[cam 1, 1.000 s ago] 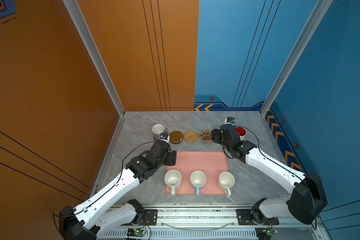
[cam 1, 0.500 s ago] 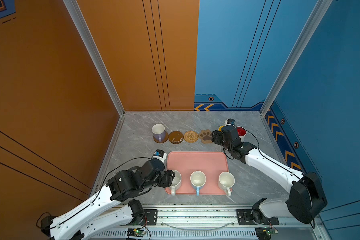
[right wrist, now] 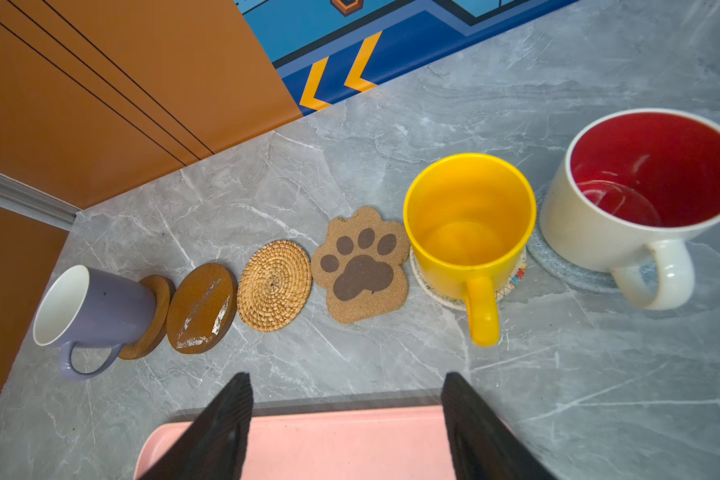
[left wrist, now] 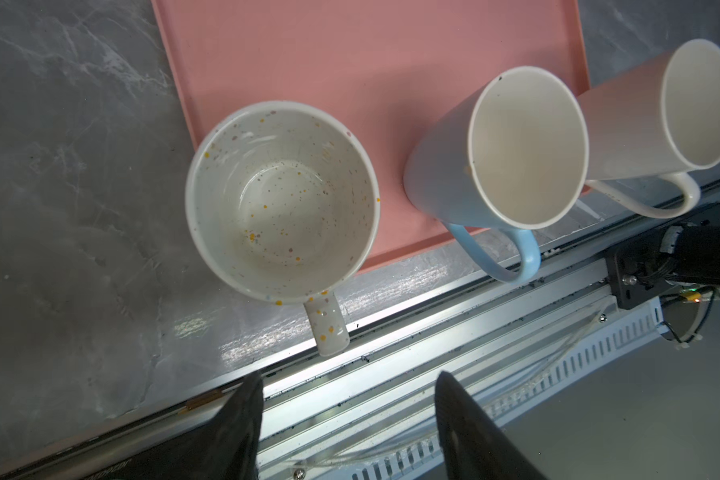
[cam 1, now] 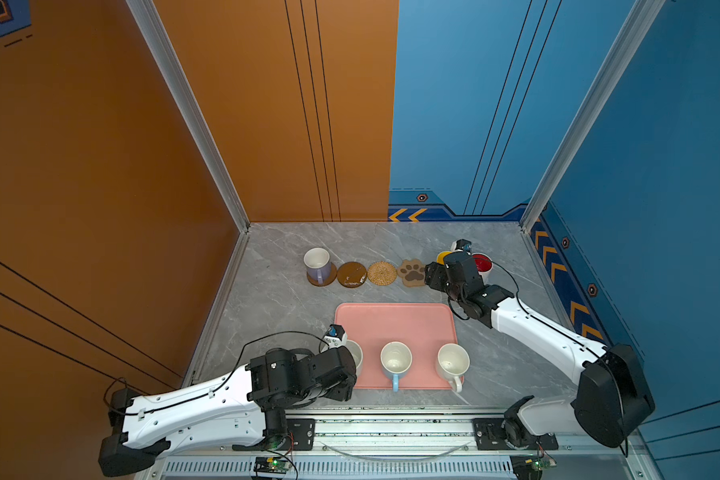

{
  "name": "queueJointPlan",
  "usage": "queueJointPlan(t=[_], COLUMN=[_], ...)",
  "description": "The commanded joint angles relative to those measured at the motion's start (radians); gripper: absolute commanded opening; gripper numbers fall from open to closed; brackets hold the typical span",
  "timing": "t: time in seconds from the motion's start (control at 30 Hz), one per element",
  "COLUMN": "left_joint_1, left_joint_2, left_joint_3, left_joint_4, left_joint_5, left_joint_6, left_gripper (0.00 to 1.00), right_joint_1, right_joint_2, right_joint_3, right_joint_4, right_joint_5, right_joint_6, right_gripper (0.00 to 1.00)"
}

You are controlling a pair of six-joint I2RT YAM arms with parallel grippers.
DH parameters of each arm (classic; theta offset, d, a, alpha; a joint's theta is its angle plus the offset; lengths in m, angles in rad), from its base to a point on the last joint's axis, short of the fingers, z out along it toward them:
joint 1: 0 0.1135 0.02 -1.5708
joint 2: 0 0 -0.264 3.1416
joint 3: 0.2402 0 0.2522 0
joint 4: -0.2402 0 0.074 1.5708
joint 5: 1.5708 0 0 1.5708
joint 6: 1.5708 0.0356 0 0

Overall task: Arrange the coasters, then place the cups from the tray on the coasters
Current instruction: 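Lower the left gripper onto the speckled white mug rim on the tray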

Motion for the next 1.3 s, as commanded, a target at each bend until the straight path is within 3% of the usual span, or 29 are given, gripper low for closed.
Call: queueJointPlan(t=[0.0, 0.4, 1.27], left_joint_1=[-0.012, -0.01, 0.029], left_joint_2=[0.029, 0.156, 0.325], left_joint_3=[-0.015, -0.024, -0.081], left_joint_4=[-0.028, -0.026, 0.064], left_joint_5=[-0.05, -0.032, -0.049], left_joint_6=[-0.049, -0.048, -0.073], left_gripper=[0.67, 0.68, 0.58], right_joint_1=[-0.006, -0.01, -0.033], right_joint_2=[-0.016, -0.014, -0.012], right_joint_3=[-0.016, -0.023, -0.041], right_joint_4=[0.019, 0.026, 0.032], right_joint_5=[-0.006, -0.015, -0.025], right_joint_6=[0.014, 0.017, 0.027], right_gripper=[0.71, 0.71, 0.71])
